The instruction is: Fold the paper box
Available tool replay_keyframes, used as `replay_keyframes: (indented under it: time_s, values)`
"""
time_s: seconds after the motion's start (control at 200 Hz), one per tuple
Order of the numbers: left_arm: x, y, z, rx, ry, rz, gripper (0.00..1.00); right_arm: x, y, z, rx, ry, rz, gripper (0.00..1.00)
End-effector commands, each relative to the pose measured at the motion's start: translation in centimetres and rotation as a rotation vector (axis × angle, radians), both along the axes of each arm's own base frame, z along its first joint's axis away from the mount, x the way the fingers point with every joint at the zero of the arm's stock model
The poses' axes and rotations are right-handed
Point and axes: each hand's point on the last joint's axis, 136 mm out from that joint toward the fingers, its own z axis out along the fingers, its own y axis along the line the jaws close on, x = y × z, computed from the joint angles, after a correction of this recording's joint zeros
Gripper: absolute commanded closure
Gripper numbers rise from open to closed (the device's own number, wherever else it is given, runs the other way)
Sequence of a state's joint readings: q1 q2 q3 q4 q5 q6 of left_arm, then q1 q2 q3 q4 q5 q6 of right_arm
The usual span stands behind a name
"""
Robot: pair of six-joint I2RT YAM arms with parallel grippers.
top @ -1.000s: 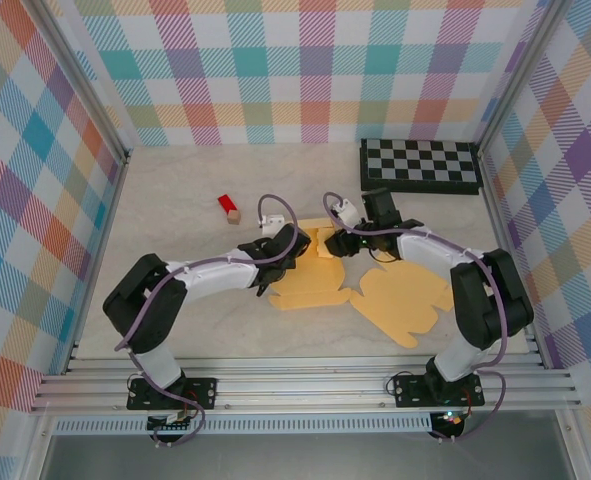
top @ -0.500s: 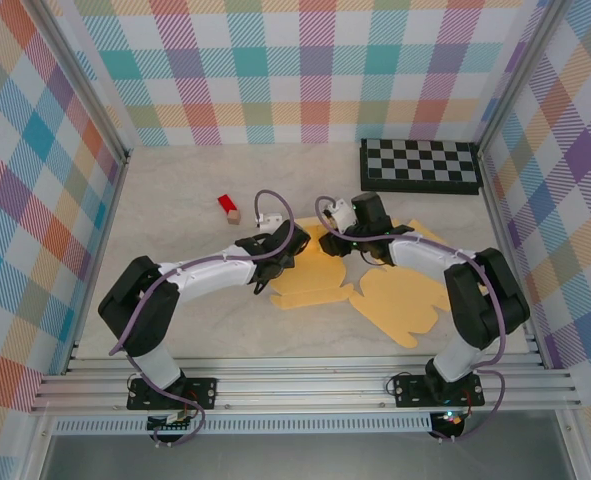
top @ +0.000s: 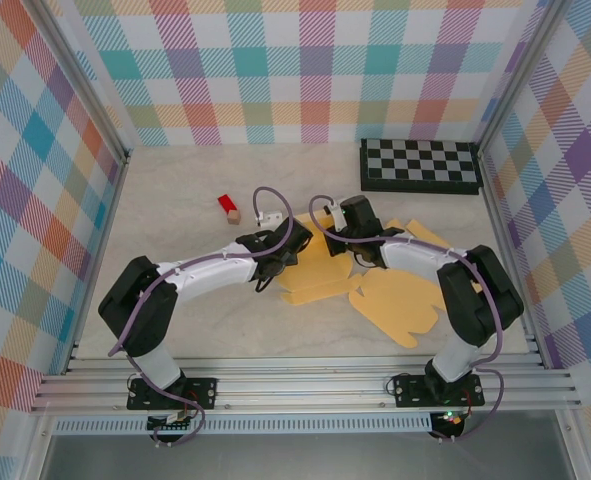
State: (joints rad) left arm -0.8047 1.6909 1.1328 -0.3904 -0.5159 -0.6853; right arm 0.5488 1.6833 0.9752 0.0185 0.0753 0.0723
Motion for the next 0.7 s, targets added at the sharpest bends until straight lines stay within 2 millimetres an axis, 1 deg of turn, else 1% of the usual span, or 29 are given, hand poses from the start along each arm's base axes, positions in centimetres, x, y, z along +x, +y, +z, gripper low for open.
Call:
replay_keyframes:
  time_s: [0.0, 0.075, 0.19, 0.245, 0.295, 0.355, 0.385, 0.465, 0.525, 0.595, 0.695]
  values:
    - [-0.2, 0.9, 0.7, 0.030, -0.005, 0.044, 1.00, 1.6, -3.7, -0.9, -0.131, -0.008, -0.234, 1.00]
    - [-0.2, 0.8, 0.3, 0.027, -0.001, 0.056, 1.00, 1.5, -4.7, -1.4, -0.174, 0.004, -0.322, 1.00]
    - [0.0, 0.6, -0.4, 0.032, 0.012, 0.064, 1.00, 1.3, -4.8, -2.2, -0.165, 0.032, -0.375, 1.00]
    - [0.0, 0.7, -0.6, 0.041, 0.015, 0.066, 1.00, 1.3, -4.6, -2.1, -0.142, 0.025, -0.372, 0.91]
    - [0.0, 0.8, -0.9, 0.054, 0.017, 0.068, 1.00, 1.3, -4.0, -1.9, -0.112, 0.008, -0.336, 0.87]
    - [-0.1, 1.0, -1.2, 0.071, 0.021, 0.067, 1.00, 1.3, -2.7, -1.1, -0.061, -0.028, -0.257, 0.84]
    - [0.0, 1.1, -1.3, 0.078, 0.021, 0.067, 1.00, 1.2, -1.9, -0.2, -0.032, -0.055, -0.210, 0.82]
    - [-0.1, 1.4, -1.5, 0.094, 0.022, 0.068, 1.00, 0.8, -1.1, 1.7, -0.003, -0.090, -0.137, 0.76]
    - [-0.1, 1.7, -1.8, 0.104, 0.025, 0.073, 1.00, 0.4, -0.8, 2.9, -0.002, -0.104, -0.085, 0.75]
    - [0.0, 2.0, -2.0, 0.115, 0.028, 0.077, 1.00, -0.3, -0.6, 3.9, -0.009, -0.116, -0.026, 0.73]
    - [0.1, 2.5, -2.1, 0.124, 0.028, 0.086, 1.00, -1.6, -0.8, 5.3, -0.011, -0.143, 0.029, 0.71]
